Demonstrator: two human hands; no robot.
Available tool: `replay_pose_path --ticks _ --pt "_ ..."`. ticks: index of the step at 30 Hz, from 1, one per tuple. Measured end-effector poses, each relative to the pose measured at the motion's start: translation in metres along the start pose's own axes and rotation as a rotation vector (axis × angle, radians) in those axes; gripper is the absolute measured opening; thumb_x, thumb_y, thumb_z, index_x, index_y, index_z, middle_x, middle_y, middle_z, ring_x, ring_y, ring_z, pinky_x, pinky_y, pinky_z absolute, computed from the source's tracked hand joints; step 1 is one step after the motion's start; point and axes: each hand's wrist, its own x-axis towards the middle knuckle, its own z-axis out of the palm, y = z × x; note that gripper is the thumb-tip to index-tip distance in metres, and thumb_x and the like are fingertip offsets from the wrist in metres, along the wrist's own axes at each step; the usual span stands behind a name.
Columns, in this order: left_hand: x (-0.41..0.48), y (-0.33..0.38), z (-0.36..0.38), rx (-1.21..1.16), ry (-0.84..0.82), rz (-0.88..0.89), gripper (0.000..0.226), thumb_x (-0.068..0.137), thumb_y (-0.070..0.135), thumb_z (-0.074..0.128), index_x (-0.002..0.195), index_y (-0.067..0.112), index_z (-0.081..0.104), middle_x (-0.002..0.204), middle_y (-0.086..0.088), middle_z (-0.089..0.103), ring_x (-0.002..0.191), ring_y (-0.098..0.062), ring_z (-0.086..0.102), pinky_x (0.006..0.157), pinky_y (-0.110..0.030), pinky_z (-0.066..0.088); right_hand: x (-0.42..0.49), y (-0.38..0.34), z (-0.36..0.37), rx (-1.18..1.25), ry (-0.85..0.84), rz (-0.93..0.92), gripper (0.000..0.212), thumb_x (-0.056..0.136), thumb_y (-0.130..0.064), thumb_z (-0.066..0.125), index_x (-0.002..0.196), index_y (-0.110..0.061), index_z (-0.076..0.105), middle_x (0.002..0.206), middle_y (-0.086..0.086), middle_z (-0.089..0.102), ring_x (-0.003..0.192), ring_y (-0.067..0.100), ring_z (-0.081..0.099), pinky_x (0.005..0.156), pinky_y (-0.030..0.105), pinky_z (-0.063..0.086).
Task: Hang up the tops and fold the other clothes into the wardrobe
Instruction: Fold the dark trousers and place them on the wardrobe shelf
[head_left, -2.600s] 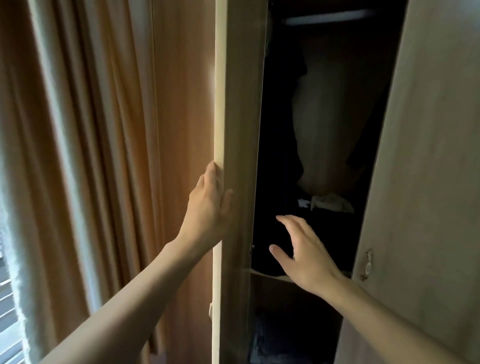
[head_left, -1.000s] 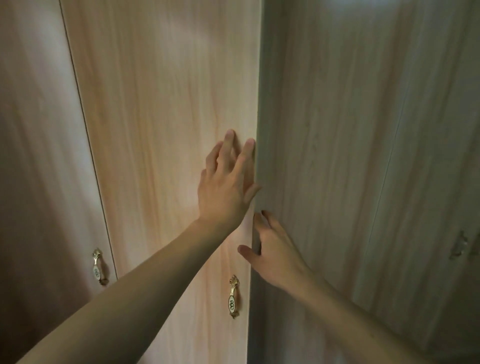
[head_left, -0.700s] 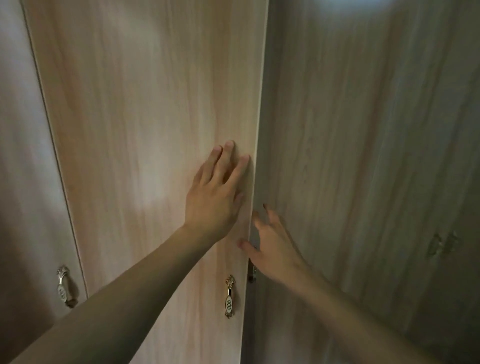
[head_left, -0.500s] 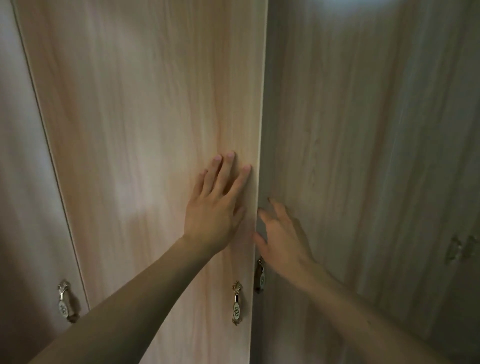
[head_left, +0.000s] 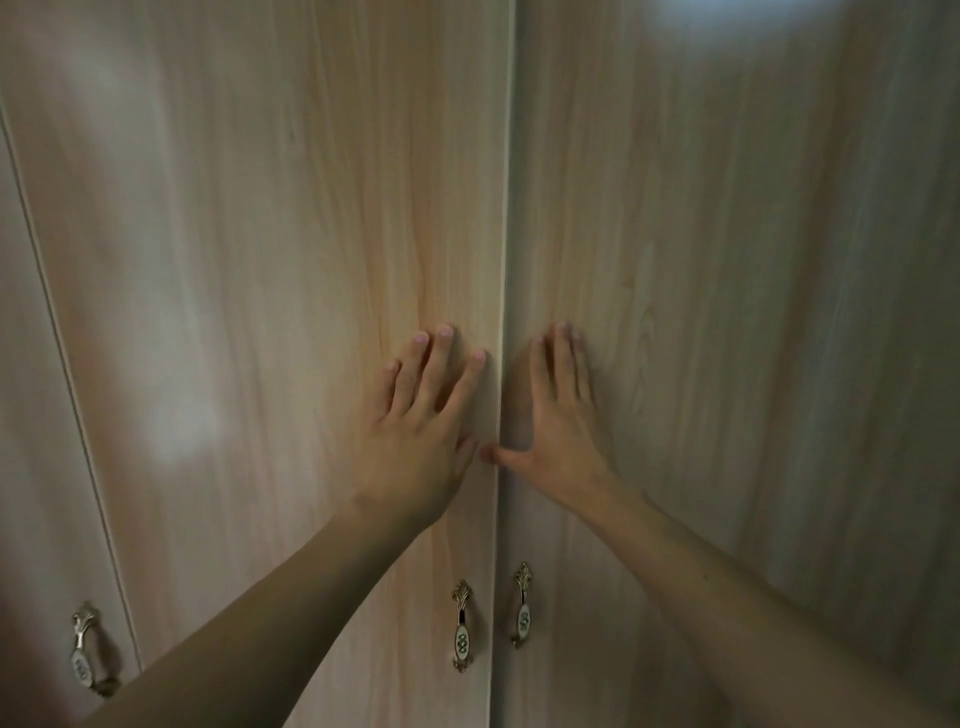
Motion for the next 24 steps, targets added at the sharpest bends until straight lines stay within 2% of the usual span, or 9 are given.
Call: replay_pose_path --ticks 2,6,10,14,18,24 --pt "0.002 -0.001 0.006 0.013 0.0 0.001 0.098 0.086 0.052 0.066 0.16 0.026 0.008 0.167 -0.009 -0.006 0.154 -0.031 -0.005 0.122 -0.053 0.018 0.004 0.002 0.007 0.002 0.043 -0.011 0.138 0.07 -0.075 0.067 0.152 -0.011 -0.023 0.159 0.015 -0.031 0.147 0.03 -0.029 0.123 0.053 0.006" --pt "0.006 -0.004 0.016 0.026 0.013 0.009 0.095 0.087 0.051 0.065 0.16 0.028 0.008 0.167 -0.01 -0.005 0.154 -0.032 -0.004 0.122 -0.054 0.016 0.008 0.004 0.025 -0.016 0.162 -0.001 0.138 0.065 -0.074 0.069 0.156 -0.007 -0.011 0.163 0.018 -0.019 0.15 0.034 -0.017 0.122 0.057 0.01" --pt "0.008 -0.007 0.025 0.029 0.052 0.018 0.098 0.084 0.049 0.07 0.16 0.028 0.011 0.167 -0.011 -0.002 0.154 -0.032 -0.002 0.122 -0.053 0.015 0.013 0.006 0.038 0.022 0.238 -0.006 0.134 0.064 -0.076 0.06 0.156 -0.005 -0.006 0.163 0.018 -0.014 0.151 0.034 -0.013 0.121 0.057 0.007" --pt "0.008 -0.007 0.028 0.034 0.07 0.027 0.099 0.083 0.049 0.071 0.16 0.027 0.012 0.167 -0.012 -0.001 0.154 -0.034 -0.001 0.122 -0.054 0.013 0.014 0.006 0.039 0.043 0.244 -0.02 0.131 0.064 -0.076 0.055 0.156 -0.004 -0.006 0.163 0.019 -0.015 0.151 0.035 -0.014 0.122 0.058 0.005" --pt "0.008 -0.005 0.023 0.042 0.057 0.018 0.099 0.083 0.049 0.071 0.16 0.026 0.012 0.167 -0.013 -0.002 0.154 -0.034 -0.002 0.122 -0.054 0.012 0.012 0.005 0.035 0.032 0.229 -0.027 0.134 0.066 -0.074 0.064 0.156 -0.005 -0.008 0.163 0.018 -0.017 0.151 0.034 -0.016 0.122 0.057 0.004" --pt "0.01 0.001 0.009 0.045 -0.015 0.003 0.097 0.082 0.047 0.073 0.159 0.023 0.019 0.167 -0.015 0.0 0.153 -0.037 -0.001 0.121 -0.056 0.015 0.009 0.002 0.028 0.016 0.193 -0.008 0.135 0.067 -0.073 0.069 0.156 -0.006 -0.007 0.163 0.017 -0.018 0.151 0.033 -0.015 0.122 0.055 0.005"
